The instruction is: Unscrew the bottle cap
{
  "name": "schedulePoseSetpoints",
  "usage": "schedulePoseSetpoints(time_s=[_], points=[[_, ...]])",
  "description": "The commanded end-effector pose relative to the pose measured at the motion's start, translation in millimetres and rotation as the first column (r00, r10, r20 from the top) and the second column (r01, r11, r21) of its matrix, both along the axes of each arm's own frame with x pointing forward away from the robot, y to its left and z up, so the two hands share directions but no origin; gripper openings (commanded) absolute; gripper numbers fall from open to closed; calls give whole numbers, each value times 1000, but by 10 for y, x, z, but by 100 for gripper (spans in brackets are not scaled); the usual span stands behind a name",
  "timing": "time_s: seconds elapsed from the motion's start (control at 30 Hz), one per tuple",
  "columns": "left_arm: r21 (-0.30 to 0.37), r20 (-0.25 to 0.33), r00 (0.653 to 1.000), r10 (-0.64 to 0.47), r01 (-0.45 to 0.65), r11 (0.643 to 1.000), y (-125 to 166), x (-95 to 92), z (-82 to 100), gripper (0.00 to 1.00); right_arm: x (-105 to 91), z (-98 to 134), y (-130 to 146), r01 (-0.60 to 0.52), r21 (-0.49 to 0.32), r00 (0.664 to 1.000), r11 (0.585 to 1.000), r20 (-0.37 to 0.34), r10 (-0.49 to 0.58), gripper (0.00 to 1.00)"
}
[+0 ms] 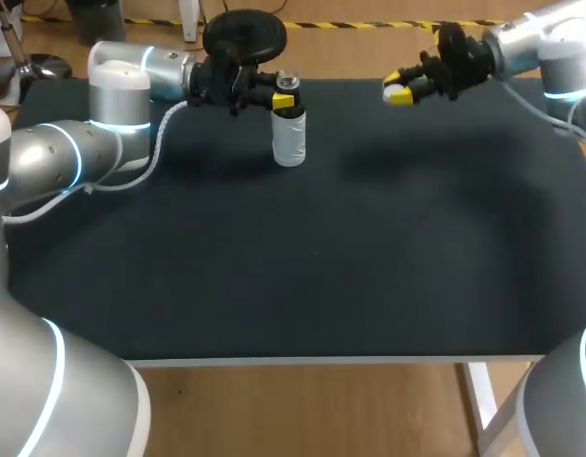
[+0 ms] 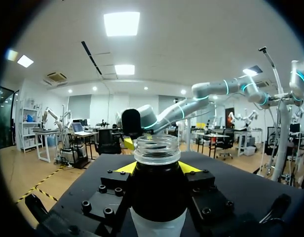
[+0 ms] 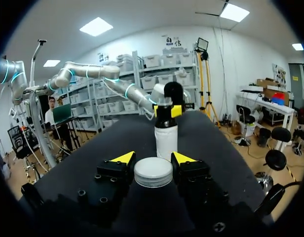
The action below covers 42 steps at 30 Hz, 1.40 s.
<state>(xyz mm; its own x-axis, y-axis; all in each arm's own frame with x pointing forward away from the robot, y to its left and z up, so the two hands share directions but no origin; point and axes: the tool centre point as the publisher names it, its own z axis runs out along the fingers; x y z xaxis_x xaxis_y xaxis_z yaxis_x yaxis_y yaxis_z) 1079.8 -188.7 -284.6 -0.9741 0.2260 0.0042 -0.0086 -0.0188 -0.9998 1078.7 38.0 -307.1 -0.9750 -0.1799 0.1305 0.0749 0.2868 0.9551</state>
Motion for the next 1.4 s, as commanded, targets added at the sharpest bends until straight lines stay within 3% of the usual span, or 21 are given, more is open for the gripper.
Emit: schedulePoseSetpoints(time_s=[0.03,0.5,0.93,1.0,1.03,1.07,1.3,1.33,1.37,1.4], points=[[1,0,1000,-6,6,1000,-2,26,1,0,-253,-101,-140,428,-40,898,903,130,-420,0],[1,0,1000,-6,6,1000,-2,26,1,0,-337,-655,-325,487,-105,873,867,75,-481,0],[1,0,1000,-6,6,1000,-2,26,1,0,-295,-894,-347,526,-137,850,839,60,-523,0],[1,0,1000,-6,6,1000,-2,26,1,0,-294,-897,-361,529,-141,848,837,51,-528,42],[1,0,1000,-6,6,1000,-2,26,1,0,-291,-897,-369,531,-143,846,835,50,-530,82],[1,0,1000,-6,6,1000,-2,26,1,0,-288,-898,-375,535,-144,844,832,47,-535,100],[1,0,1000,-6,6,1000,-2,26,1,0,-268,-861,-425,558,-139,828,818,30,-560,100],[1,0,1000,-6,6,1000,-2,26,1,5,-248,-846,-424,567,-127,822,814,26,-568,100],[1,0,1000,-6,6,1000,-2,26,1,37,-231,-827,-424,571,-107,820,814,11,-573,100],[1,0,1000,-6,6,1000,-2,26,1,85,-231,-827,-424,571,-107,820,814,11,-573,100]])
